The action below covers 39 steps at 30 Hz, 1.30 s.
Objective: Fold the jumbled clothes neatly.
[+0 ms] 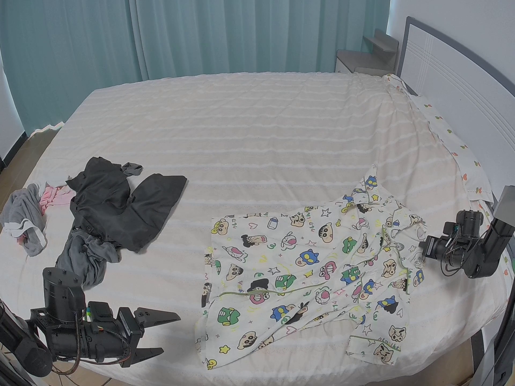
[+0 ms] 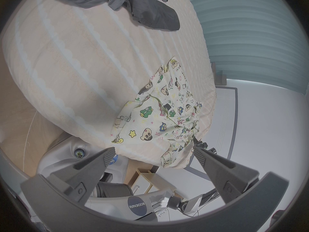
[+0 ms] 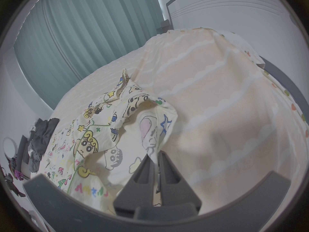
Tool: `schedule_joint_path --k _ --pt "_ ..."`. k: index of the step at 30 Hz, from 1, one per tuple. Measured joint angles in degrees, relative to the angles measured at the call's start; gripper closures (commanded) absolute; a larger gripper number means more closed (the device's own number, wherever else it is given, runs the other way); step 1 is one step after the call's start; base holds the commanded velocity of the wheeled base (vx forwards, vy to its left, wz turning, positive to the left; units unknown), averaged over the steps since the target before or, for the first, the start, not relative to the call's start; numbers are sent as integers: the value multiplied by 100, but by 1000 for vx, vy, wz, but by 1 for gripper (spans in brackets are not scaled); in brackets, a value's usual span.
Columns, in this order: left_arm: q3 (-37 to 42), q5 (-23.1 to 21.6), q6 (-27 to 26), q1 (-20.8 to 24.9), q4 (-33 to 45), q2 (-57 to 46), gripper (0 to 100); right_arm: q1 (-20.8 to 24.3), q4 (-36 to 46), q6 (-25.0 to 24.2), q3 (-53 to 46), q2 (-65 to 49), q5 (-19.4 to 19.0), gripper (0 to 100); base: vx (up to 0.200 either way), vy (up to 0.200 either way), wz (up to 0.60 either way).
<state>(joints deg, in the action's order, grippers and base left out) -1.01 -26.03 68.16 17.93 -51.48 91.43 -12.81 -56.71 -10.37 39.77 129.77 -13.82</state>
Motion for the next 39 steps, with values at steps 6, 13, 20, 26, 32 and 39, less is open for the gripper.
schedule_joint_path --k 6,13,20,26,32,39 --pt "0 68 -41 -5 -90 -4 0 -61 -6 -24 -46 -41 208 0 0 0 0" --pt "-367 816 -41 -22 -222 63 0 -151 -5 -276 -276 -256 151 0 0 0 0" --pt "-1869 1301 -129 0 684 477 0 -155 -40 -1001 -711 -808 37 0 0 0 0" --pt "-3490 1481 -452 9 1848 1058 0 -68 -468 -1562 -1318 -1351 -49 0 0 0 0" --pt "-5248 1727 -1413 -5 2565 2064 0 124 -1468 -2016 -2213 -1871 -134 0 0 0 0" --pt "-7145 1914 -2198 -22 3589 3270 0 479 -2236 -2332 -3059 -2291 -167 0 0 0 0"
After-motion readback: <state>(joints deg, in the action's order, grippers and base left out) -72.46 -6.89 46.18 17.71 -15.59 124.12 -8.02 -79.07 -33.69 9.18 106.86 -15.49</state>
